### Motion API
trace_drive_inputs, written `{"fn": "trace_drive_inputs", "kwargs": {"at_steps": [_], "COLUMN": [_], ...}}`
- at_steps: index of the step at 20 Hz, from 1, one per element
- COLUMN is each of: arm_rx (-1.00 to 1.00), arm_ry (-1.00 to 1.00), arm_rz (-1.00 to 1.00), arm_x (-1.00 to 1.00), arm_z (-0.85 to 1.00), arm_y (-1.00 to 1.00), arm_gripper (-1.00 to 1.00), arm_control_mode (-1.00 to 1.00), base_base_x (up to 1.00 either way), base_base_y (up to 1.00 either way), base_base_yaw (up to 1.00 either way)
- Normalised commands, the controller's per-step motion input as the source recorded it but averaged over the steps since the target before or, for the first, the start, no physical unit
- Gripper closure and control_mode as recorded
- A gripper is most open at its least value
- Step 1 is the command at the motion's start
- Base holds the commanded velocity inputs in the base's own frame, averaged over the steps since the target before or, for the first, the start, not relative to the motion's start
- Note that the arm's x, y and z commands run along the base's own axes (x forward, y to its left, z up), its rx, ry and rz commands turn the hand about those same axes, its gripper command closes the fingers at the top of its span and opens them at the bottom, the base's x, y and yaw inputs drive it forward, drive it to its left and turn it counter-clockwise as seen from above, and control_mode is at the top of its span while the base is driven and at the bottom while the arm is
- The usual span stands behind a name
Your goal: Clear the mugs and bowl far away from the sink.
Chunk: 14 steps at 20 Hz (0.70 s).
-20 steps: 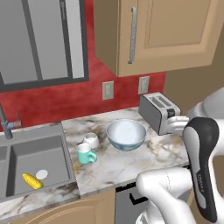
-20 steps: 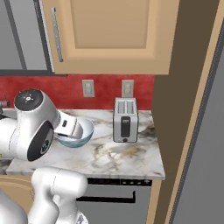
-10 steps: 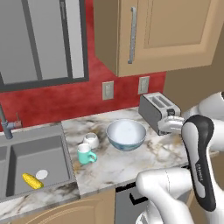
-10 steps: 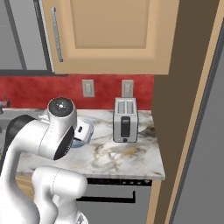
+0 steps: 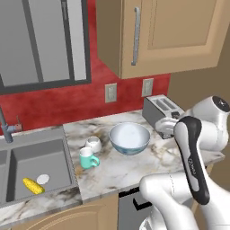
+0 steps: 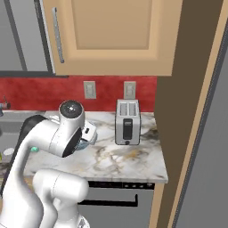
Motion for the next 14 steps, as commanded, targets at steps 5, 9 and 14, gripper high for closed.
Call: {"fn": "trace_drive_inputs", "kwargs": {"at_steps": [5, 9, 14], "arm_rx": [0.0, -0.01, 0.0], "arm_ry": [0.22, 0.19, 0.05], "arm_rz": [-0.08, -0.08, -0.01], "arm_x": [0.24, 0.26, 0.25], "arm_z": [-0.26, -0.28, -0.22], "arm_y": [0.08, 0.14, 0.12], "arm_gripper": [-1.0, -1.0, -1.0], "arm_control_mode": [-1.0, -1.0, -1.0], "base_base_x": [0.0, 0.0, 0.0], "base_base_y": [0.0, 0.0, 0.0], "base_base_yaw": [0.0, 0.0, 0.0]}}
